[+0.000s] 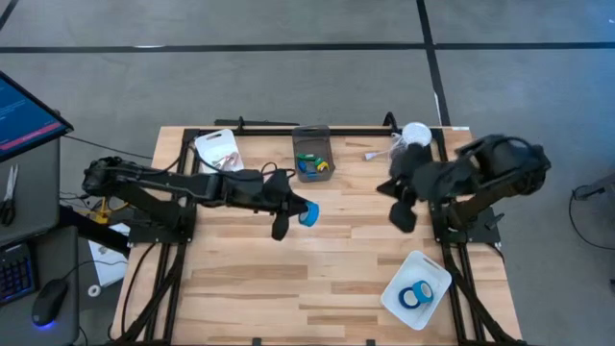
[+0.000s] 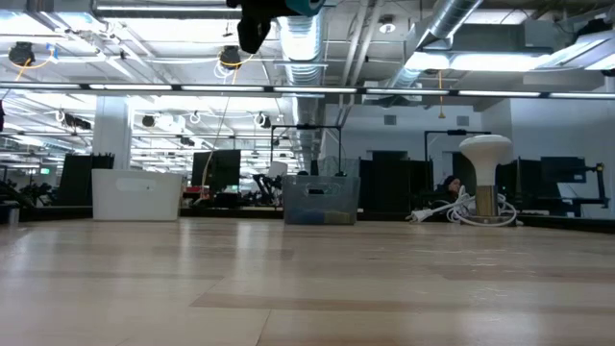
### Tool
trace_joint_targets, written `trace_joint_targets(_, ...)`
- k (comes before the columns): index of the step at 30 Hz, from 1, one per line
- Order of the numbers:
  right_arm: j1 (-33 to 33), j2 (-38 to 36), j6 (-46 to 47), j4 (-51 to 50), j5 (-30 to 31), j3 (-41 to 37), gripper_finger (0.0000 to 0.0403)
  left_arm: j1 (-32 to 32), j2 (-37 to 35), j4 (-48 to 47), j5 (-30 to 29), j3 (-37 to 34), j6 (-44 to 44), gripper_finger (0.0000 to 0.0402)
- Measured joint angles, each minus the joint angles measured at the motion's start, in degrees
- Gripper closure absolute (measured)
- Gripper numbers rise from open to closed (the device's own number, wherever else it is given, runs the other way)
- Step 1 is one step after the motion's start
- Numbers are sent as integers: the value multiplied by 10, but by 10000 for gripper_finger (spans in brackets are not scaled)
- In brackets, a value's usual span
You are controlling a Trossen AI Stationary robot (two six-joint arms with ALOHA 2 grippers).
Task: Pick and place Stapler, Stapler remover, tape
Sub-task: Put the light blue tape into the bottom white bin
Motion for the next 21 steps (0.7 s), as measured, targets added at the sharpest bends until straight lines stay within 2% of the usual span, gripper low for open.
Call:
trace_joint_targets(5,15,-33,-5,130,6,-132,403,13,0,62,34,0,1,385)
trace_joint_targets(12,13,-131,-7,369,15,-354,403,28,-1,110,69,0,2,385)
trace_joint_targets(17,3,-216,-45,615,25,-520,403,32,-1,118,78,0,2,385)
trace_joint_targets(21,-16,-258,-75,835,-1,-651,403,35,-1,137,79,0,2,385)
